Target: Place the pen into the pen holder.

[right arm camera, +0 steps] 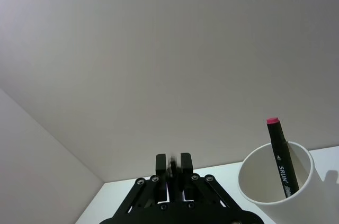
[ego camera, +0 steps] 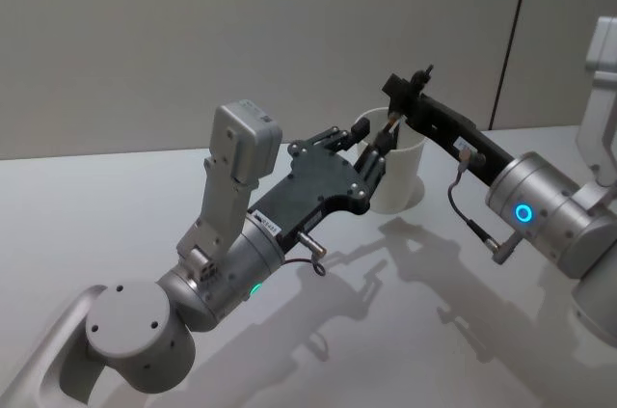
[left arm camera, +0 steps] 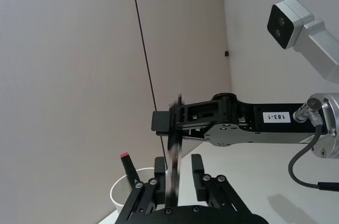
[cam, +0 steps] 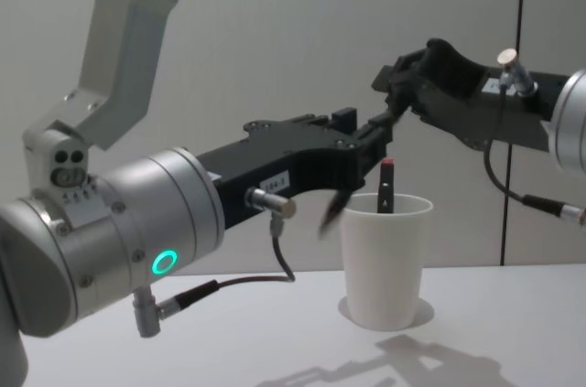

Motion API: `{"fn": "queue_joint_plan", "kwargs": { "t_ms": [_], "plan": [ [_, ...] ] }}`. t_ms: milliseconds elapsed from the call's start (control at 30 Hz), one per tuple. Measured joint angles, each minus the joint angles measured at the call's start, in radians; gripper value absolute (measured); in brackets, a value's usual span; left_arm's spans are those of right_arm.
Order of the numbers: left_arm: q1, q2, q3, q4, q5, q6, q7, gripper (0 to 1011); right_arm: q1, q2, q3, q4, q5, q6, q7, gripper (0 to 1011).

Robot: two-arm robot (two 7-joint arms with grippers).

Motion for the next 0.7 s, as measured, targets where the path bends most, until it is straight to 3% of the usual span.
{"fn": "queue_joint_plan", "kwargs": {
  "t_ms": [200,700],
  "plan": [
    [0.0,0.0,0.0,0.0,0.0,0.0,0.0,495,0.0,0.0,0.0,0.0,0.0,0.0,0.0,161],
    [0.0,0.0,0.0,0.001,0.0,0.001,0.0,929,0.0,-0.001,-0.001,-0.001,0.0,0.0,0.001,161]
  ]
}}
